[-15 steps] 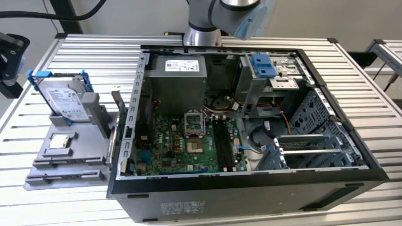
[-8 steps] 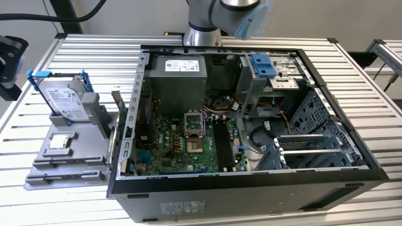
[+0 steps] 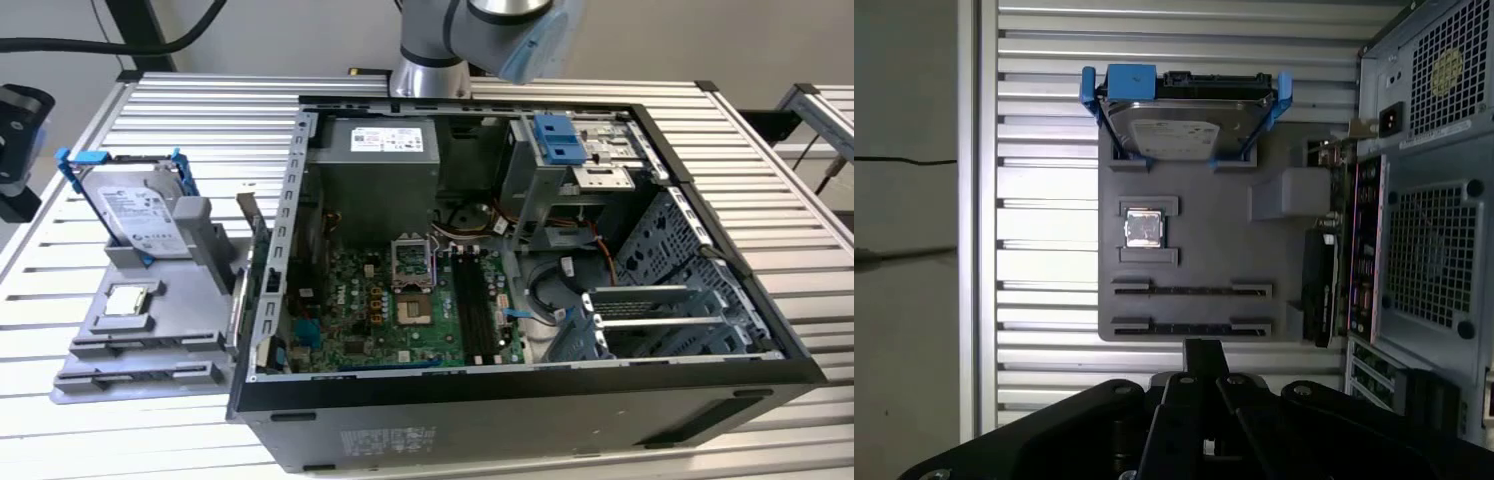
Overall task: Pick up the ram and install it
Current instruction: 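Reach for the ram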
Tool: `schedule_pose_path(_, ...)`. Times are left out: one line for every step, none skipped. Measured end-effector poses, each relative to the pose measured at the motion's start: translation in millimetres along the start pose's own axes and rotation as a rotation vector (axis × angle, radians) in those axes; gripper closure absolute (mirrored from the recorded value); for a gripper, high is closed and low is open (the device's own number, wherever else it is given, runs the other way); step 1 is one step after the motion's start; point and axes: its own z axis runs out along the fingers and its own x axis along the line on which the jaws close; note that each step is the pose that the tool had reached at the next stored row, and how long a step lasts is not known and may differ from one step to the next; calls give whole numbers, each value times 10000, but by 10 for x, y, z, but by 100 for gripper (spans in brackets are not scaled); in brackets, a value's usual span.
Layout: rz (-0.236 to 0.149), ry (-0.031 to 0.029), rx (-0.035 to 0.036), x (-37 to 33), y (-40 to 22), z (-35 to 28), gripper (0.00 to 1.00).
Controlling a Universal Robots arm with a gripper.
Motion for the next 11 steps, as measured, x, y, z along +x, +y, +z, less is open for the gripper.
schedule_pose_path(0, 0, 0, 0, -13, -1, 100)
schedule_pose_path(0, 0, 1, 0, -28, -1, 100)
schedule_pose_path(0, 1, 1, 0, -46, -2, 100)
schedule_pose_path(0, 0, 0, 0, -61, -2, 100)
schedule_pose_path(0, 1, 1, 1, -76, -2, 100)
schedule_pose_path(0, 1, 1, 1, -89, -2, 100)
schedule_pose_path(0, 0, 0, 1, -100, -2, 100)
schedule_pose_path(0, 0, 1, 1, -109, -2, 100)
schedule_pose_path(0, 0, 1, 1, -111, -2, 100)
schedule_pose_path(1, 0, 1, 1, -111, -2, 100)
schedule_pose_path(1, 0, 1, 1, -111, -2, 100)
